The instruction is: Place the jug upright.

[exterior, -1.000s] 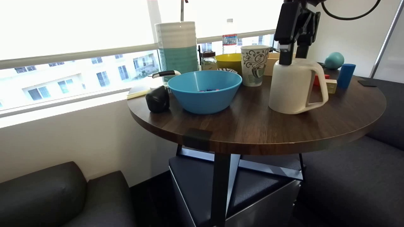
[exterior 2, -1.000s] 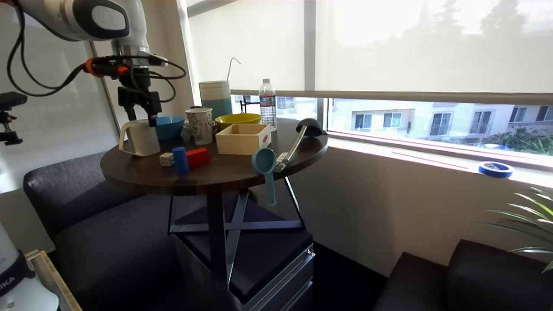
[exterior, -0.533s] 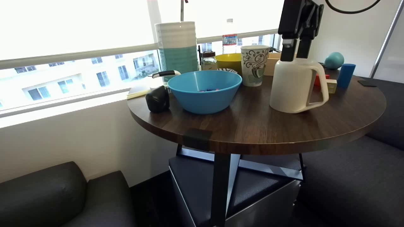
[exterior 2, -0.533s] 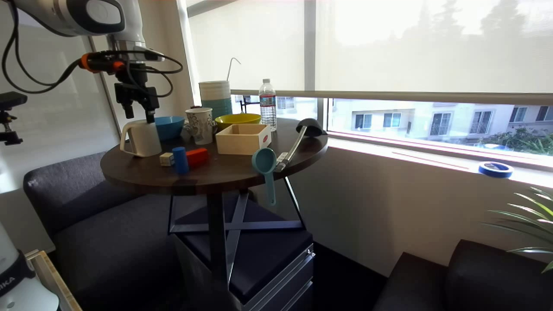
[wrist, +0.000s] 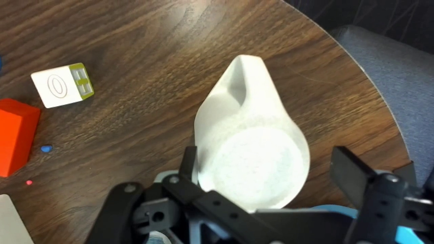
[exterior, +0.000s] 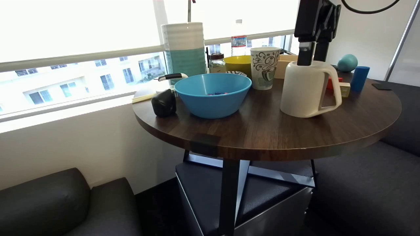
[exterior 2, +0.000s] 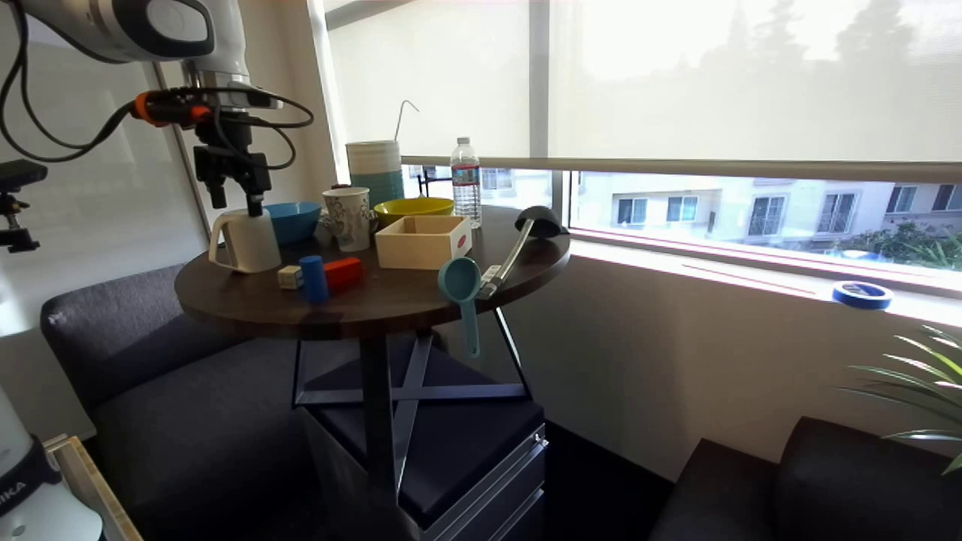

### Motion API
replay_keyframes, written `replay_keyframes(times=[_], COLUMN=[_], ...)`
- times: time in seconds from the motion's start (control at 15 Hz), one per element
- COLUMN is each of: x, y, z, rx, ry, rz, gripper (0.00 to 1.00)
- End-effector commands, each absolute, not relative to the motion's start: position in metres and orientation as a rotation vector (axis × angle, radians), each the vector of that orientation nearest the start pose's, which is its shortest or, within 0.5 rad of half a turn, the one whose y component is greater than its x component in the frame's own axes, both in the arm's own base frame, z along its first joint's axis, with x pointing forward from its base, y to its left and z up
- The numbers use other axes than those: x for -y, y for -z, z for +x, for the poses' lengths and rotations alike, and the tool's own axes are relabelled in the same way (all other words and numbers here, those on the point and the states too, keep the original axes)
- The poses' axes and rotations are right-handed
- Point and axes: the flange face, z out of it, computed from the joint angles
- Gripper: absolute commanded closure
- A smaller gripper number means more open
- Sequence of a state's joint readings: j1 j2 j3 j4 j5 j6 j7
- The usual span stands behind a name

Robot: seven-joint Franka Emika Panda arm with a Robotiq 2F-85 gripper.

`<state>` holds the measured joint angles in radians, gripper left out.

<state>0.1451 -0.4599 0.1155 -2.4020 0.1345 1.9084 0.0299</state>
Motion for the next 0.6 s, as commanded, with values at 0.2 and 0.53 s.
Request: replay_keyframes(times=[0.2, 0.53], x=[-0.121, -0.12], y=[-0.476, -0.468], z=[0.392, 0.394], rx=[0.27, 0.262], ry=[-0.068, -0.091], rz=[-3.092, -3.095], gripper=[0.0, 0.0])
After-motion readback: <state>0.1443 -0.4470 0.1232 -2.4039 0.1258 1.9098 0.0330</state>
